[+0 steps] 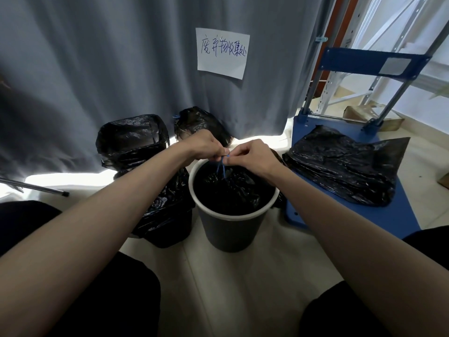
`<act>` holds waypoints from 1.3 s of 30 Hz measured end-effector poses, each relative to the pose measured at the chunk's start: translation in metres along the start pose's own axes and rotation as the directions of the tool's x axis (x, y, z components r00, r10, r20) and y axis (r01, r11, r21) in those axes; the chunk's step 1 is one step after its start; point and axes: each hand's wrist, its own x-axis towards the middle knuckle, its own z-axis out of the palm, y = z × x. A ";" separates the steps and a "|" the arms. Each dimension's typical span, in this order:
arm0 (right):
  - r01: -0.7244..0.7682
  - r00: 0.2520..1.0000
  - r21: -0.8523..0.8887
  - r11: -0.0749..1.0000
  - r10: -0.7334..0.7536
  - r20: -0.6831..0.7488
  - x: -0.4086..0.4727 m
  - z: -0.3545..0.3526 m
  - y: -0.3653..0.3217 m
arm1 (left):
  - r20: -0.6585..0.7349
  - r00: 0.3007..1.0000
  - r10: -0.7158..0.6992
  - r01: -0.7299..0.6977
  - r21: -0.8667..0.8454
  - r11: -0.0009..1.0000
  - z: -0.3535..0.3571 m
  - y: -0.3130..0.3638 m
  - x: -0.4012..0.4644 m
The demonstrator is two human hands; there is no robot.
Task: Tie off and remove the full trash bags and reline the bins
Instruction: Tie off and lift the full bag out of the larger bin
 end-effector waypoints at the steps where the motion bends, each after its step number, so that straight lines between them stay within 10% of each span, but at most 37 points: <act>1: -0.014 1.000 -0.007 1.000 0.014 0.000 0.001 0.001 0.001 | 0.010 1.000 0.009 -0.009 -0.002 1.000 0.000 0.001 0.000; 14: -0.023 0.997 -0.257 0.966 0.003 -0.078 0.007 -0.008 -0.004 | -0.229 0.954 0.192 -0.078 0.430 0.899 -0.001 0.004 0.005; 24: -0.085 0.969 -0.702 0.707 0.223 0.107 -0.009 -0.019 0.036 | -0.320 0.939 0.129 0.190 0.791 0.581 0.019 -0.059 0.023; 39: -0.121 0.978 -0.570 0.812 0.195 0.069 0.000 -0.007 0.037 | -0.136 0.938 0.318 -0.045 0.863 0.503 0.015 -0.036 0.022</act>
